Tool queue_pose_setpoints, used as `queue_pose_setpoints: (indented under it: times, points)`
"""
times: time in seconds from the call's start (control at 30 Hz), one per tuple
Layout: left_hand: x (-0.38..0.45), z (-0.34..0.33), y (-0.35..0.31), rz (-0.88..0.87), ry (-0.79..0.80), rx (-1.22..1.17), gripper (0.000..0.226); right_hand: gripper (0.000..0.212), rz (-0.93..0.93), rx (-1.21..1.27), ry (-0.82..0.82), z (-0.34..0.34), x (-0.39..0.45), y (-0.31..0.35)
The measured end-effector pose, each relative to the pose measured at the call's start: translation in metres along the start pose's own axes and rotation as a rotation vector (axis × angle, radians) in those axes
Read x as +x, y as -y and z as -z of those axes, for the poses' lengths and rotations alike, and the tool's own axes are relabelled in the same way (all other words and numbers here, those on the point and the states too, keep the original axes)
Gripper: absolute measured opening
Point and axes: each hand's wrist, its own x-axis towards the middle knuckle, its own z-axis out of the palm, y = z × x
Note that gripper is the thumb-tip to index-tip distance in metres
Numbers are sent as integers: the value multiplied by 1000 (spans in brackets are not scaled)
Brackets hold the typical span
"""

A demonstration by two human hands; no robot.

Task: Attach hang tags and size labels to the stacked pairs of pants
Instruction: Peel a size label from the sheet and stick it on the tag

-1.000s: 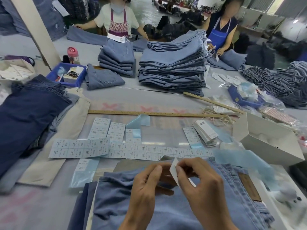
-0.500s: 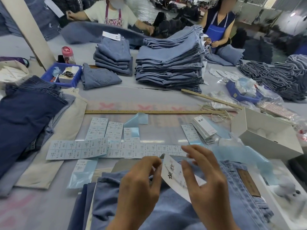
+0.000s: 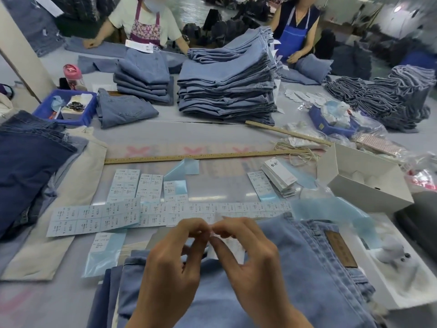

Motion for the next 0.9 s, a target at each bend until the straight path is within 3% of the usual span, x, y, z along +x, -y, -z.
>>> queue_pose_setpoints:
  times: [0.13, 0.2, 0.27, 0.4, 0.57, 0.67, 0.73, 0.8, 0.9]
  points:
    - [-4, -3, 5, 6, 36, 81, 8, 15, -29, -102, 47, 8, 2, -2]
    - [-4, -9, 2, 0, 63, 147, 15, 20, -42, -169, 53, 13, 0, -3]
    - [-3, -18, -3, 11, 74, 126, 26, 20, -24, -166, 27, 18, -1, -3]
    - [1, -35, -17, -25, 113, 52, 16, 14, 17, -178, -81, 31, -4, -6]
    - [9, -58, -31, -9, 262, -158, 3, 13, -123, -3, -172, 61, -10, -6]
    - [20, -70, -44, 95, 366, -524, 29, 11, -240, 172, -234, 87, -15, -2]
    - [35, -84, -48, 176, 383, -626, 28, 9, -277, 186, -296, 107, -18, -4]
    - [52, -112, -48, 155, 402, -475, 10, 8, -323, 153, -363, 125, -22, -11]
    - [71, -174, -57, 54, 560, -224, 28, 8, -419, 211, -477, 154, -36, -18]
